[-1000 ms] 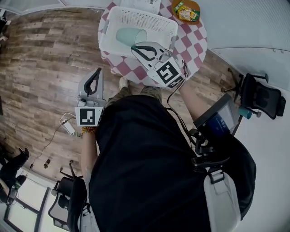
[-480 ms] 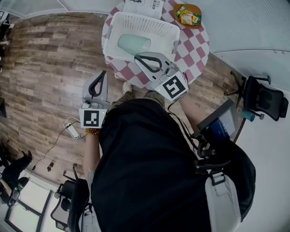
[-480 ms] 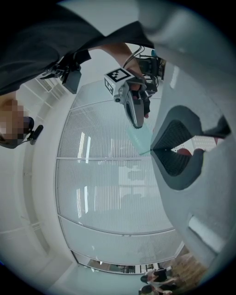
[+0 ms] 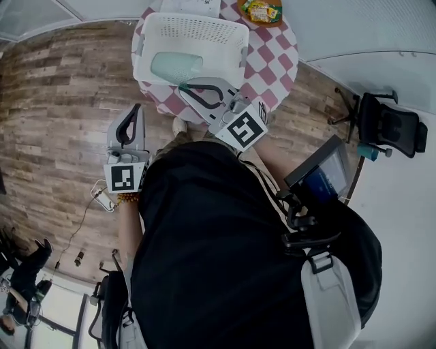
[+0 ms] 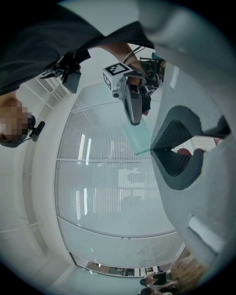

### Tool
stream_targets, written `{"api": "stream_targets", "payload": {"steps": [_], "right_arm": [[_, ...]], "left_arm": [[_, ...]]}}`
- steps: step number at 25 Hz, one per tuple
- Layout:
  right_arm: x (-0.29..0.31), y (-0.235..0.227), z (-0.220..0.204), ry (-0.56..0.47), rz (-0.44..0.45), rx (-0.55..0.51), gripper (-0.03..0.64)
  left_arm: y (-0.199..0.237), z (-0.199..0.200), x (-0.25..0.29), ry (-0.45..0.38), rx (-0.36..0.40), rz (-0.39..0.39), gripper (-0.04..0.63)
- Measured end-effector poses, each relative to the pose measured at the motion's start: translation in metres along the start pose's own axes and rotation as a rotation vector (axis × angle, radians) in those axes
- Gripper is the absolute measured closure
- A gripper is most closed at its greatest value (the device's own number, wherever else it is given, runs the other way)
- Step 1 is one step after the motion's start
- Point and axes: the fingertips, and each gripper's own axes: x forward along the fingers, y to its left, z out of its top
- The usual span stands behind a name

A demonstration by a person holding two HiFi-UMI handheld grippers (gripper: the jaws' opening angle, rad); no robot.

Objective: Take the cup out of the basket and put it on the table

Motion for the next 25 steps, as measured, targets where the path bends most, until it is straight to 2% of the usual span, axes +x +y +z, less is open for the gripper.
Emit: {"api": "stream_targets", "payload": {"steps": [12,14,19,25], "right_arm": [[-0.009,0.021,0.006,-0.053,-0.030,0.022,0.592],[-0.010,0.024,0.005,-0.048,-0.030,0.011,0.592],[-0.014,0.028,-0.002,-0.049,-0.051,0.027,0.592],[-0.013,0.031,-0.003,-0.081,-0.070,0.093,0.592]], "left_arm": [[-0.010,-0.003,0.003,-0.002,0.000,-0.062,0.597],[-0.013,-0.007,0.003,0.010,-0.009,-0.077,0.597],[-0.018,-0.009,0.003,-0.017,-0.041,-0.100,0.597],[-0.025,-0.014,0.006,-0.008,-0.038,-0.131,0.597]]}}
